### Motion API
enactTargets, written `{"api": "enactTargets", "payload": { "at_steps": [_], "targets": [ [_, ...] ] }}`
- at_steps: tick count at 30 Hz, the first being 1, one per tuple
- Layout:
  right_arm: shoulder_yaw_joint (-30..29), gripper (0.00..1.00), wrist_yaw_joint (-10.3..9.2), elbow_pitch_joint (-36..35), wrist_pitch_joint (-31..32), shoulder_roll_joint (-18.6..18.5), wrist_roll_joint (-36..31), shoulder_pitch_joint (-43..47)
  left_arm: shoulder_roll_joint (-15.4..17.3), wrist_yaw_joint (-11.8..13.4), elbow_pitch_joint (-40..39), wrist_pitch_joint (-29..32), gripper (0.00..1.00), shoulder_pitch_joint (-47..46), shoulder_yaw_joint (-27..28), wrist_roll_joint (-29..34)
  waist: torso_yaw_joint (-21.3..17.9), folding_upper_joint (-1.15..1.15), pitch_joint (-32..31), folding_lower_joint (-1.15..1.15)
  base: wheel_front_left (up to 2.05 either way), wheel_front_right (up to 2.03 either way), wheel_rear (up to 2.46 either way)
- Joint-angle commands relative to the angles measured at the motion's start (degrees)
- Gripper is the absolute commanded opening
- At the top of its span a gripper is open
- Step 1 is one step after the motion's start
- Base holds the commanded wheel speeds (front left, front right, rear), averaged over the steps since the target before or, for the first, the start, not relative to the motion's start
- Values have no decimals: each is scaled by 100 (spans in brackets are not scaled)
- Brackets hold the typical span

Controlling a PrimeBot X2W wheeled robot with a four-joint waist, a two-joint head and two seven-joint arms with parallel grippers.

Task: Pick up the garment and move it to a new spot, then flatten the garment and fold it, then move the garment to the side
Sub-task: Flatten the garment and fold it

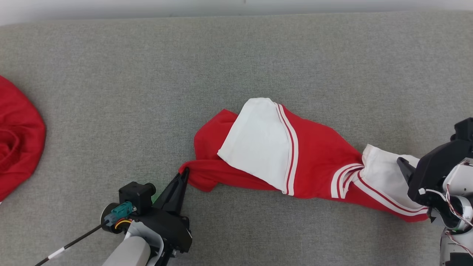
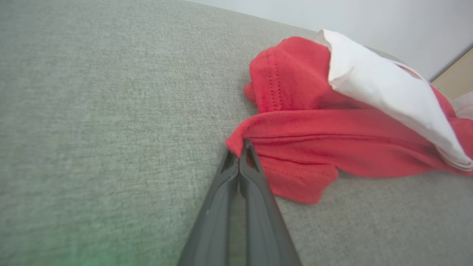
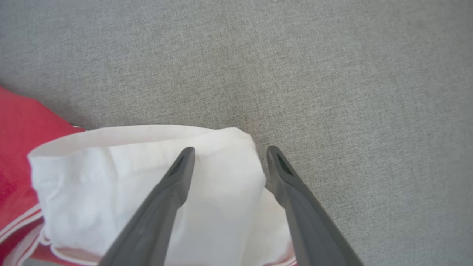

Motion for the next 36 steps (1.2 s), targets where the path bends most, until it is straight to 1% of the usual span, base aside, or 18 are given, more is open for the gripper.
{"api": "enactTargets", "payload": {
  "at_steps": [1,2,3,4,5,7,11,16,20,21,23,26,30,32,34,36],
  "targets": [
    [33,67,7,75,27,6,-6,-58,36,16,43,-17,0,-27,-1,21,38,0,24,0,0,0,0],
    [52,36,7,118,49,6,-10,-68,34,14,51,-17,0,-32,-6,23,48,0,26,0,0,0,0],
    [79,23,7,152,98,2,-9,-65,30,13,57,-17,0,-35,-8,24,58,0,24,0,0,0,0],
    [88,7,7,163,114,-12,2,-65,24,12,66,-17,0,-35,-13,22,66,0,17,0,0,0,0],
    [86,0,7,169,142,-26,0,-52,19,9,79,-17,0,-32,-17,20,74,0,5,0,0,0,0],
    [110,0,7,163,224,-52,8,2,11,6,96,-17,0,-13,-15,8,79,0,-38,0,0,0,0],
    [145,0,7,14,92,-123,58,14,3,17,41,-18,0,12,48,12,60,0,-139,0,0,0,0],
    [221,0,7,-98,-440,-175,199,-232,-5,50,-226,-19,0,-187,354,-57,24,0,-234,0,0,0,0],
    [427,0,7,8,-1105,-309,304,-635,58,-3,-341,99,0,-637,530,-280,-45,0,-204,0,0,0,0],
    [427,0,7,8,-1105,-309,304,-635,58,-3,-341,99,0,-637,530,-280,-45,0,-204,0,0,0,0],
    [670,0,7,84,-1552,-434,390,-979,120,-42,-408,258,0,-955,689,-516,-120,0,-124,0,0,0,0],
    [1097,0,7,367,-2245,-648,709,-1548,192,-62,-490,610,0,-1513,927,-922,-248,0,59,0,0,0,0],
    [1683,0,7,794,-2979,-838,1089,-2586,390,-86,-565,1174,0,-2395,1196,-1336,-455,0,450,0,0,0,0],
    [1934,0,6,994,-3333,-897,1282,-3141,545,2,-586,1402,0,-2915,1385,-1475,-560,0,722,0,0,0,0],
    [2064,0,6,1194,-3673,-851,1479,-3742,684,108,-624,1584,0,-3452,1490,-1467,-675,0,1029,0,0,0,0],
    [2294,0,6,1358,-4025,-975,1429,-4377,764,239,-672,1737,0,-3972,1596,-1480,-771,0,1346,0,0,0,0]
  ]
}}
